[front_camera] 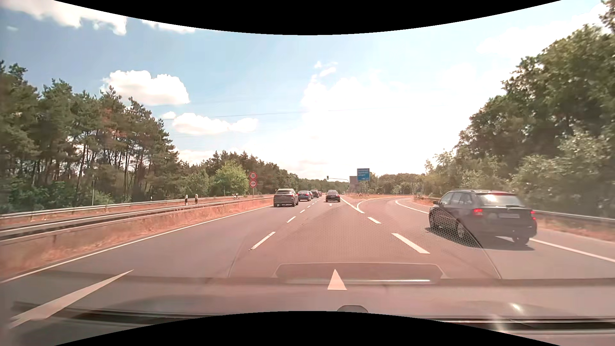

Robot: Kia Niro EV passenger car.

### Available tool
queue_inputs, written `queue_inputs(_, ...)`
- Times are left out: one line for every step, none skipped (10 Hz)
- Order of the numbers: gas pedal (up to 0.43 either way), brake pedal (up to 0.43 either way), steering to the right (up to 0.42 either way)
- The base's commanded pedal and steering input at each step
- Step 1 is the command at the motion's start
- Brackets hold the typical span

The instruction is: Follow the waypoints while adhering to traffic rules and regulations

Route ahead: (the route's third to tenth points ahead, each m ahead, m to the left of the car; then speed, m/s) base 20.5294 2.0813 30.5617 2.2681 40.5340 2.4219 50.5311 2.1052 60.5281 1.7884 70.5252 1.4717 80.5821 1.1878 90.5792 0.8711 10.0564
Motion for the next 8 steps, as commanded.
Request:
queue_inputs(0.000,0.159,-0.002)
queue_inputs(0.000,0.159,-0.002)
queue_inputs(0.000,0.159,-0.002)
queue_inputs(0.000,0.159,-0.002)
queue_inputs(0.000,0.159,-0.002)
queue_inputs(0.000,0.159,-0.002)
queue_inputs(0.000,0.159,-0.002)
queue_inputs(0.000,0.159,-0.002)
